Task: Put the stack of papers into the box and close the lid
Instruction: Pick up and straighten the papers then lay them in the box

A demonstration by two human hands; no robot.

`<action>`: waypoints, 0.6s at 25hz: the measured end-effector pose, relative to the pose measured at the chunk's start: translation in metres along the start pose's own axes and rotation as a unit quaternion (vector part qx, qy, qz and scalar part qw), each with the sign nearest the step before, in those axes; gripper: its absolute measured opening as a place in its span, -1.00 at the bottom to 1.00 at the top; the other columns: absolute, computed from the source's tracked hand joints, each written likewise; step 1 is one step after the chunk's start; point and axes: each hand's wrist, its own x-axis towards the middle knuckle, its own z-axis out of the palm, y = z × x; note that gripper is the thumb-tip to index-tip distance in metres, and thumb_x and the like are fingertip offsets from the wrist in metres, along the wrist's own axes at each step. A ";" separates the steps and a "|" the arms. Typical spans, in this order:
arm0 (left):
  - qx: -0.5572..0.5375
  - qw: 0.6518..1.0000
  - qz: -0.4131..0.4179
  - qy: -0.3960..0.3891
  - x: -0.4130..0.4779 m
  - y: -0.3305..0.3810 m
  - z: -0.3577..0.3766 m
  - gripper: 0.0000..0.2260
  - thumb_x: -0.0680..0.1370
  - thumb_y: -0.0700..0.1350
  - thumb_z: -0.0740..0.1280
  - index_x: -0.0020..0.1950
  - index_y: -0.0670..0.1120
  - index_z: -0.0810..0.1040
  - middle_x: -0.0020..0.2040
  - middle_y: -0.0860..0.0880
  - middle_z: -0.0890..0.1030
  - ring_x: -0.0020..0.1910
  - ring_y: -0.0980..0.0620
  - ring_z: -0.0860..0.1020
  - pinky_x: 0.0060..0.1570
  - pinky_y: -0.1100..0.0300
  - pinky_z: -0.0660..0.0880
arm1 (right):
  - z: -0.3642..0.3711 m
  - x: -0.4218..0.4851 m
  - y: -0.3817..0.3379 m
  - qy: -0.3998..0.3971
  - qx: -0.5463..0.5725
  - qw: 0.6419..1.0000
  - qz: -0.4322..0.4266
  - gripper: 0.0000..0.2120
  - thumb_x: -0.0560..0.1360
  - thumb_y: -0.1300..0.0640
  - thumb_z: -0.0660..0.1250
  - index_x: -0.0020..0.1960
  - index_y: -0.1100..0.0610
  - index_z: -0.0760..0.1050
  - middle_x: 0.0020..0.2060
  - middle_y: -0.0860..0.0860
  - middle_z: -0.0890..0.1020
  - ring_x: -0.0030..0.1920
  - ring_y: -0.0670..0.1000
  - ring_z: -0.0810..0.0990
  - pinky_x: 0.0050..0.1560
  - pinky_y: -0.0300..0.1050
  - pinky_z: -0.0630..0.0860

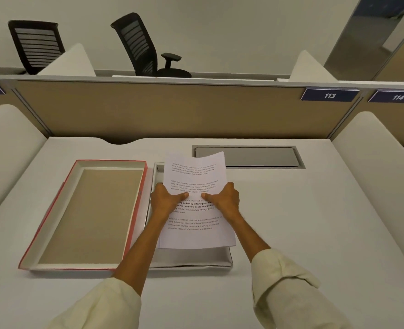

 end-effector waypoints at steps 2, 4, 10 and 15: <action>-0.001 1.000 -0.007 -0.004 0.008 -0.010 -0.006 -0.46 0.35 -0.04 0.58 0.23 -0.20 0.50 0.22 -0.19 0.62 0.12 -0.20 0.63 0.02 -0.02 0.61 | 0.014 0.000 -0.002 -0.004 -0.002 1.000 0.000 -0.38 0.33 -0.05 0.55 0.22 0.18 0.35 0.17 0.12 0.59 0.08 0.12 0.64 0.01 -0.04 0.62; 0.002 1.000 -0.016 -0.008 0.014 -0.020 -0.009 -0.44 0.35 -0.04 0.58 0.25 -0.21 0.48 0.23 -0.19 0.62 0.14 -0.21 0.63 0.08 -0.07 0.61 | 0.025 0.001 -0.003 -0.006 -0.001 1.000 0.001 -0.37 0.34 -0.04 0.56 0.23 0.19 0.35 0.18 0.13 0.58 0.11 0.13 0.63 0.04 -0.04 0.60; 0.007 0.999 -0.031 -0.021 0.028 -0.040 -0.008 -0.42 0.36 -0.03 0.58 0.26 -0.21 0.47 0.24 -0.20 0.61 0.16 -0.21 0.61 0.12 -0.08 0.59 | 0.046 0.007 0.004 -0.024 0.001 0.999 0.029 -0.41 0.39 0.02 0.52 0.27 0.23 0.33 0.22 0.15 0.57 0.17 0.16 0.61 0.12 0.00 0.59; 0.015 0.999 -0.039 -0.030 0.033 -0.056 -0.001 -0.46 0.37 -0.04 0.58 0.23 -0.20 0.47 0.21 -0.19 0.61 0.14 -0.20 0.62 0.03 0.00 0.58 | 0.058 0.008 0.013 -0.037 -0.034 0.998 0.040 -0.55 0.49 0.09 0.43 0.26 0.24 0.35 0.23 0.18 0.56 0.19 0.18 0.60 0.06 -0.08 0.56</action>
